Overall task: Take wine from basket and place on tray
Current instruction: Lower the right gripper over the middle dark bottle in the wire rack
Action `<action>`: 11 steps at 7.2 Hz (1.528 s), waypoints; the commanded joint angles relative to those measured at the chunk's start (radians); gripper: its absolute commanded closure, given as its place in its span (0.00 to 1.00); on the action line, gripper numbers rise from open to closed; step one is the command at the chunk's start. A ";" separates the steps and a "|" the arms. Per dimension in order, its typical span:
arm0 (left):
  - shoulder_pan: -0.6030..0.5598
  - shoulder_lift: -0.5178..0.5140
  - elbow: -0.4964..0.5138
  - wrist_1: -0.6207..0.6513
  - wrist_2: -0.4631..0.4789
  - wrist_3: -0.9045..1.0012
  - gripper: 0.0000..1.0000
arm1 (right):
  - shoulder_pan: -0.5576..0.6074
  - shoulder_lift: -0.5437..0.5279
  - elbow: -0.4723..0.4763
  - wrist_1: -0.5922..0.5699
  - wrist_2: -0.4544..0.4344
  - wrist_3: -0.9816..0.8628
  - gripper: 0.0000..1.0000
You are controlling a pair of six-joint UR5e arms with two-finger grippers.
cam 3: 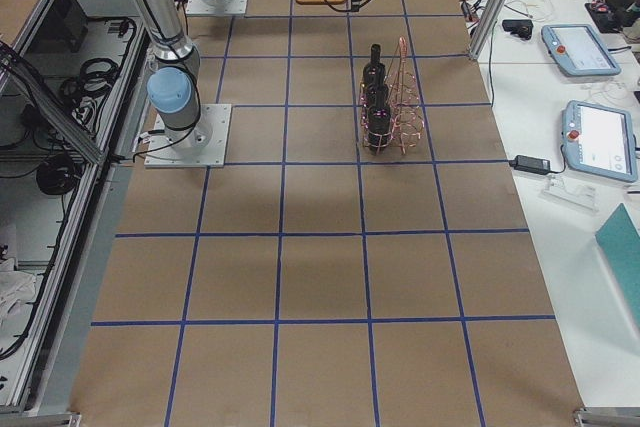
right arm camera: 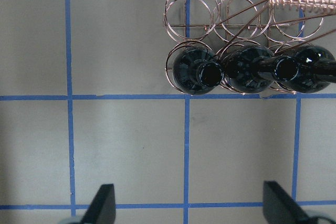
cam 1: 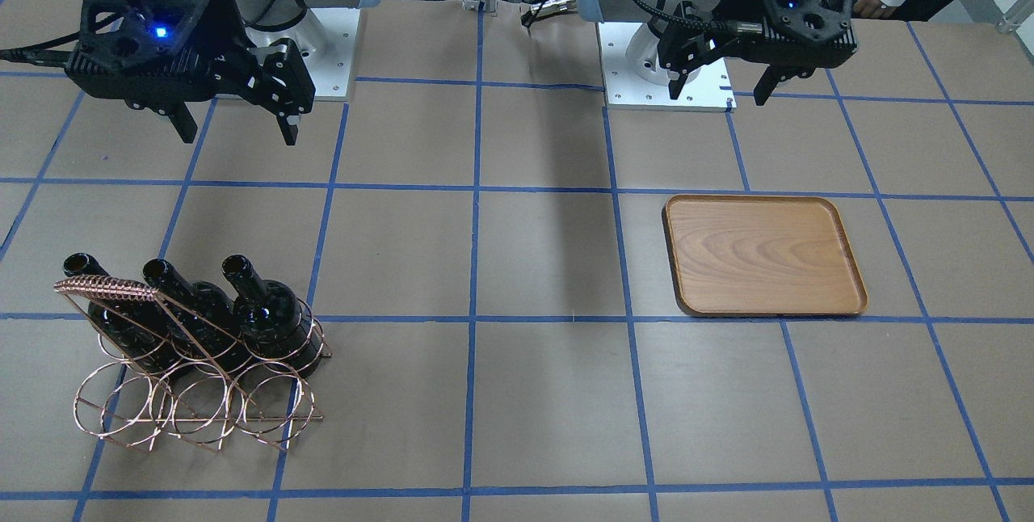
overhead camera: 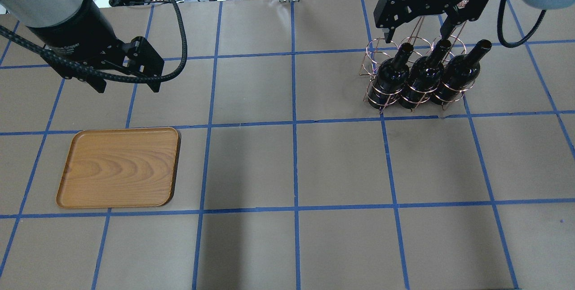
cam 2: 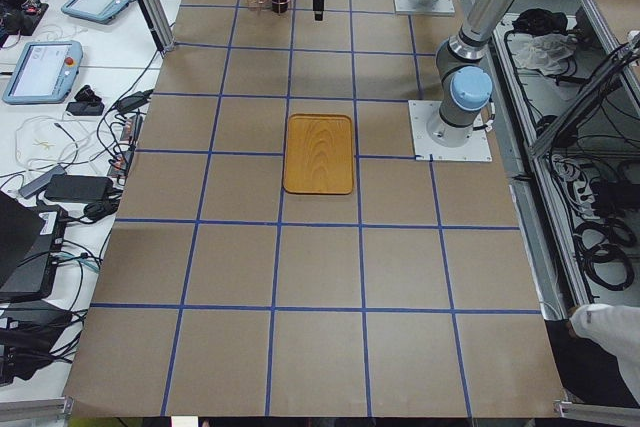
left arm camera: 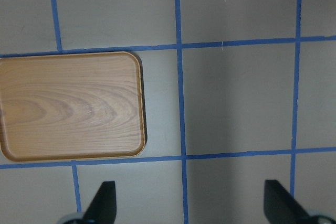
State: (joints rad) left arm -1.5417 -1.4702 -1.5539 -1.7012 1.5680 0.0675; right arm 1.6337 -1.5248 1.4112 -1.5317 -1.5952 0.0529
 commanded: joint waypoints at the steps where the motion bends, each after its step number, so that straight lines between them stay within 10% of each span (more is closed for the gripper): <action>1: 0.000 0.001 0.000 -0.002 0.001 0.000 0.00 | 0.000 0.000 0.000 -0.004 0.001 -0.001 0.00; 11: 0.000 0.001 0.000 -0.003 0.001 0.000 0.00 | -0.202 0.236 -0.017 -0.219 0.043 -0.295 0.03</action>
State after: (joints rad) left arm -1.5416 -1.4695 -1.5539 -1.7042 1.5691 0.0675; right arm 1.4597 -1.3029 1.3853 -1.7367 -1.5496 -0.1924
